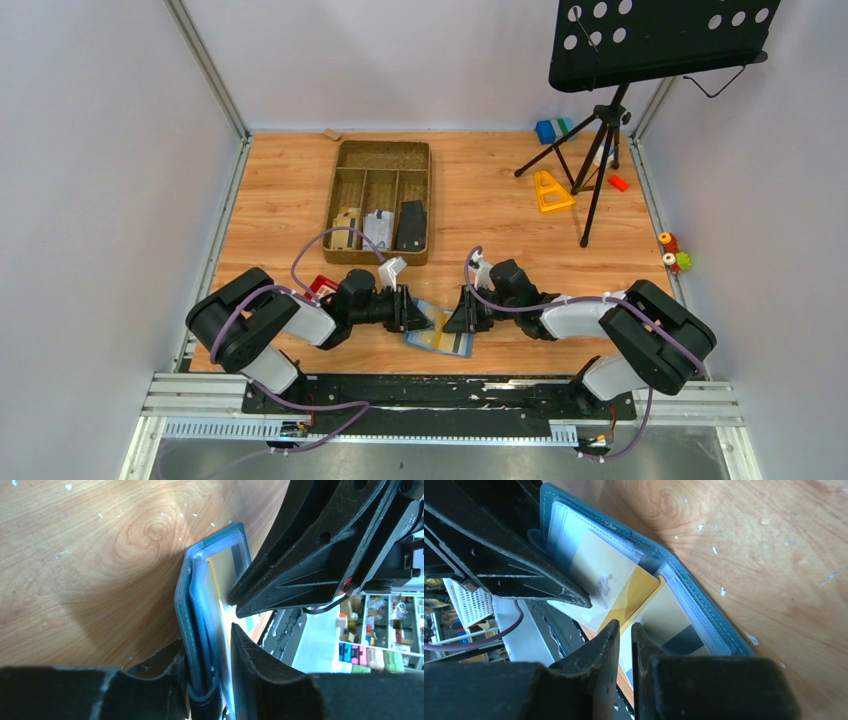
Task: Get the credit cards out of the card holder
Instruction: Remove the credit card from the card holder.
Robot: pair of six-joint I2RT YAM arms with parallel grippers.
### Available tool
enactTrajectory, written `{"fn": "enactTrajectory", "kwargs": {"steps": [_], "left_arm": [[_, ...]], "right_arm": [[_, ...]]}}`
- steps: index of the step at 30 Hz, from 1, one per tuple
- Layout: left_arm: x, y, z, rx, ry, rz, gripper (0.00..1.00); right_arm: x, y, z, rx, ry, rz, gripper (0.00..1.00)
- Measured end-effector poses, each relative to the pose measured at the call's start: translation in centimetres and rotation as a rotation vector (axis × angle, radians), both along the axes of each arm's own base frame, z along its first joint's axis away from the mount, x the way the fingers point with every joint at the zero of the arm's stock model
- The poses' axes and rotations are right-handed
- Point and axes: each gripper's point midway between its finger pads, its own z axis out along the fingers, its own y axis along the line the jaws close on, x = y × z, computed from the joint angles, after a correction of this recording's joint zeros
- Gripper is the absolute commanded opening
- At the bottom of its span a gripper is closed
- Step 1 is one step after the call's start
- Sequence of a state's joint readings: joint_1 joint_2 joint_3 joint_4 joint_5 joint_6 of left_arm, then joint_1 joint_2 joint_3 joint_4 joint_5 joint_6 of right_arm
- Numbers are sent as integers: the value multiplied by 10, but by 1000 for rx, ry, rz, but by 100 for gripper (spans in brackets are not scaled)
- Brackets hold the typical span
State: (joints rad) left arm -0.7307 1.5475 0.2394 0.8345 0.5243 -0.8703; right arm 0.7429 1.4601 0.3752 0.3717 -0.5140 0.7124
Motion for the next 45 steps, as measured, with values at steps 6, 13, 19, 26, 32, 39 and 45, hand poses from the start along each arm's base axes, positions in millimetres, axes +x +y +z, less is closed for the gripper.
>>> {"fn": "enactTrajectory", "kwargs": {"steps": [6, 13, 19, 26, 32, 39, 45], "left_arm": [[0, 0, -1, 0, 8, 5, 1], [3, -1, 12, -31, -10, 21, 0], [4, -2, 25, -68, -8, 45, 0], [5, -4, 42, -125, -4, 62, 0], [5, -3, 62, -177, -32, 77, 0], [6, -3, 90, -242, -84, 88, 0], [8, 0, 98, -268, -74, 119, 0]], "right_arm": [[0, -1, 1, -4, -2, -3, 16], [2, -4, 24, 38, -82, -21, 20], [3, -7, 44, 89, -143, -36, 20], [2, -12, 54, 113, -180, -64, 20], [5, -14, 66, 133, -214, -85, 20], [6, -14, 80, 170, -244, -93, 21], [6, -11, 88, 206, -234, -103, 22]]}}
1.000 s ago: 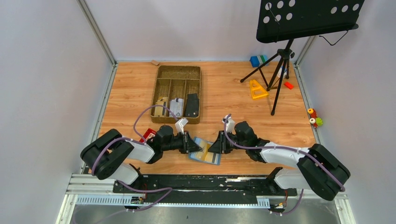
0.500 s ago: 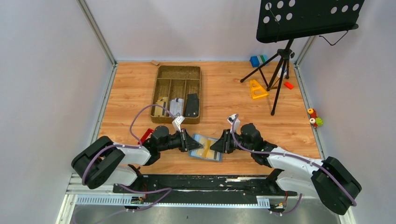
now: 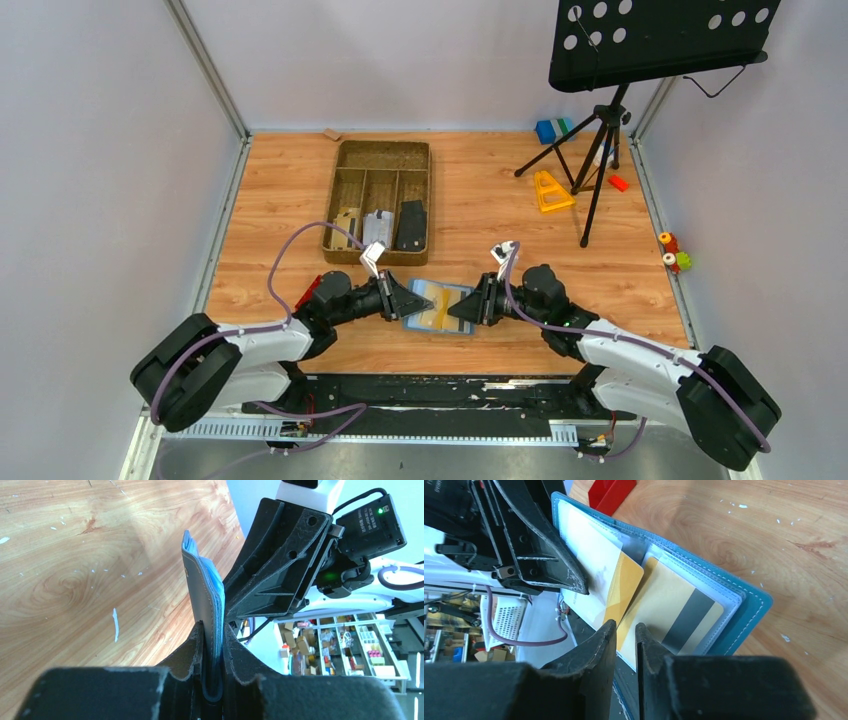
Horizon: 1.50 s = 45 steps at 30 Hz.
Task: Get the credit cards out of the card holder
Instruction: Remove the credit card from the card holder.
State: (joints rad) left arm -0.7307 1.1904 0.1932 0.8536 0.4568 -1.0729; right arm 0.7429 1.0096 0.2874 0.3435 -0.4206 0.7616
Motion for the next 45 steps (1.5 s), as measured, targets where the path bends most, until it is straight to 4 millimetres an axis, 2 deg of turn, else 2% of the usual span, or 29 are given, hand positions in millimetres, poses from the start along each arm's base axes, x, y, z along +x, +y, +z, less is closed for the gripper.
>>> {"fn": "enactTrajectory", "kwargs": {"steps": [9, 17, 22, 28, 38, 45], "left_arm": [[-4, 4, 6, -55, 30, 21, 0], [-5, 5, 17, -103, 21, 21, 0], [-6, 3, 25, -136, 13, 10, 0], [-8, 2, 31, -164, 9, -4, 0], [-10, 1, 34, -181, 10, -20, 0], [-13, -1, 40, -206, 7, -41, 0]], "right_arm": [[-1, 4, 10, 79, 37, -17, 25], [-1, 5, 16, 115, 60, -30, 35], [0, 6, 20, 130, 69, -36, 36], [5, 9, 24, 162, 93, -44, 33], [6, 13, 44, 235, 83, -28, 19], [5, 18, 50, 260, 86, 7, 15]]}}
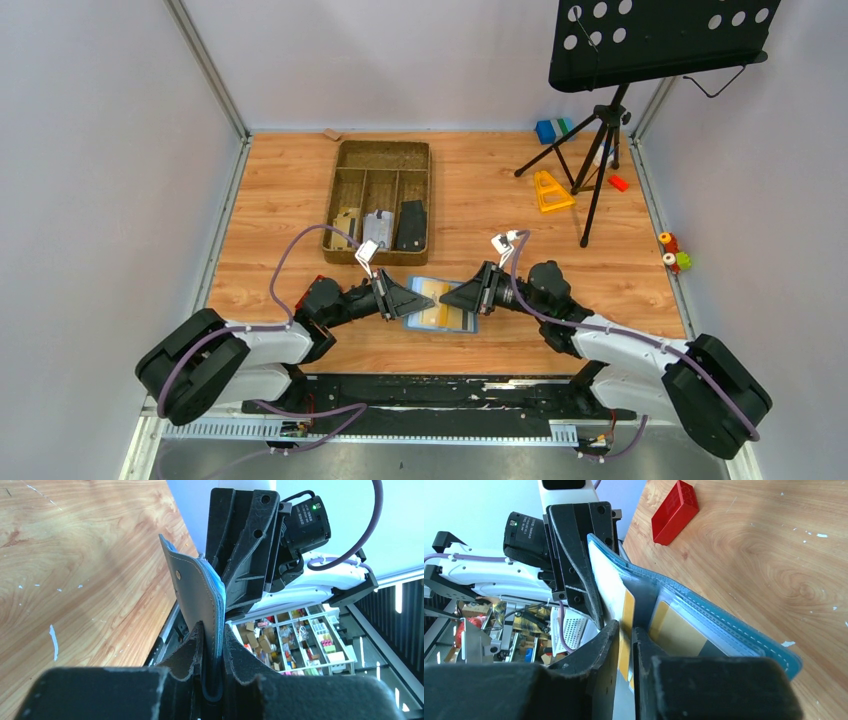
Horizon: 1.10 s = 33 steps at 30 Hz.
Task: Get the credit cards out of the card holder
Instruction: Remove the credit card from the card holder.
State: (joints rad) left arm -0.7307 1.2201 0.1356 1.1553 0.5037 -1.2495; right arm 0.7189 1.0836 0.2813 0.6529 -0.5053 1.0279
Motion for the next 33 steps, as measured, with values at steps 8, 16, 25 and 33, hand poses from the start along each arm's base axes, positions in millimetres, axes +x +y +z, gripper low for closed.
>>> {"fn": "enactTrajectory", "kwargs": {"steps": [8, 16, 25, 33], "left_arm": [[1, 1, -4, 0, 9, 0, 16], [0, 3, -6, -10, 10, 13, 18], [0, 9, -12, 14, 16, 47, 18], [7, 21, -22, 112, 0, 135, 16]], "right_arm": [[0, 3, 5, 22, -1, 28, 0], [-2, 3, 2, 10, 9, 35, 0], [-4, -3, -9, -53, 17, 13, 0], [0, -14, -17, -102, 21, -24, 0]]}}
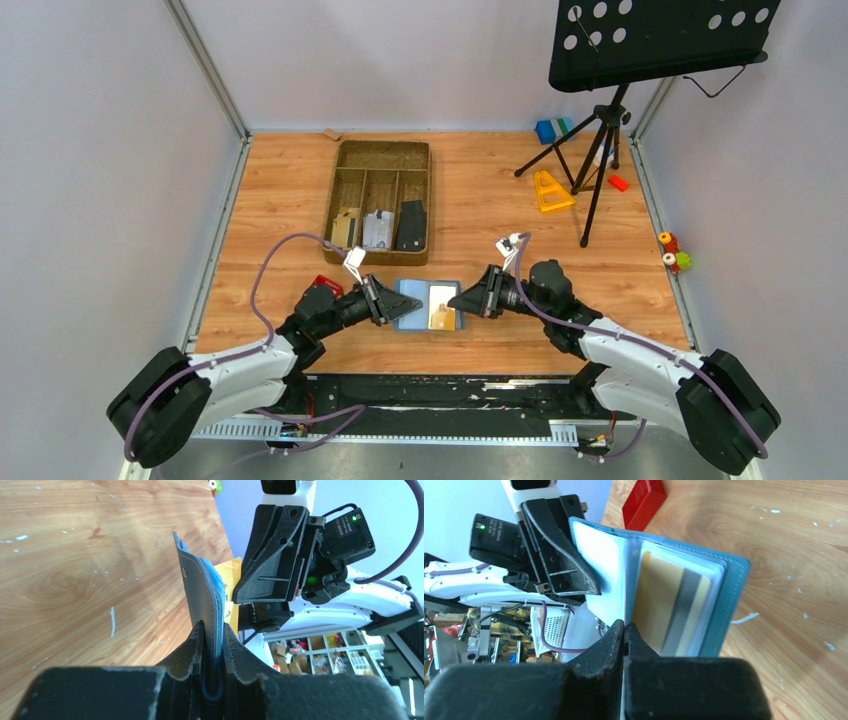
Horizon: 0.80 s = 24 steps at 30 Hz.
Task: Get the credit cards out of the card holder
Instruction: Remove the credit card from the card holder, then place the credit card in the storage box.
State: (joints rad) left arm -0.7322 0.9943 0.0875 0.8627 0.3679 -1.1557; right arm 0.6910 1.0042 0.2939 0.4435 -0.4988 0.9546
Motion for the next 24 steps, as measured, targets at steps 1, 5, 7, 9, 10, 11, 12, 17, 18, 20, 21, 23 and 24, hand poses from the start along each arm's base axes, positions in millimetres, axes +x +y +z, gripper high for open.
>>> {"fn": "enactTrajectory", "kwargs": {"steps": [1, 5, 7, 9, 10, 11, 12, 17, 18, 20, 21, 23, 24], "left_arm": [[1, 2, -1, 13, -3, 14, 14], [5, 9, -5, 51, -8, 58, 6], [8, 14, -7, 83, -9, 86, 2], [12, 20, -7, 129, -15, 127, 0], [15, 23, -6, 159, -17, 146, 0], [19, 27, -6, 199, -19, 170, 0], [23, 31, -5, 239, -22, 191, 0], [33, 46, -15, 434, 7, 240, 0], [31, 51, -25, 480, 28, 242, 0], [26, 60, -42, 551, 67, 244, 0], [23, 66, -49, 588, 85, 249, 0], [18, 78, -63, 657, 115, 260, 0], [17, 83, -67, 681, 124, 265, 0]], "right_arm": [[0, -1, -2, -9, 4, -3, 0], [1, -6, -9, -37, 18, -14, 0], [2, -8, -11, -51, 18, -21, 0], [3, -11, -14, -71, 14, -34, 0], [6, -14, -15, -86, 11, -47, 0], [8, -15, -15, -99, 4, -57, 0], [13, -16, -14, -115, -8, -73, 0], [43, -11, 13, -157, -103, -130, 0], [54, -6, 23, -168, -127, -141, 0], [72, 2, 37, -181, -162, -158, 0], [81, 7, 43, -184, -178, -165, 0], [98, 16, 52, -195, -200, -169, 0], [105, 22, 55, -198, -207, -168, 0]]}}
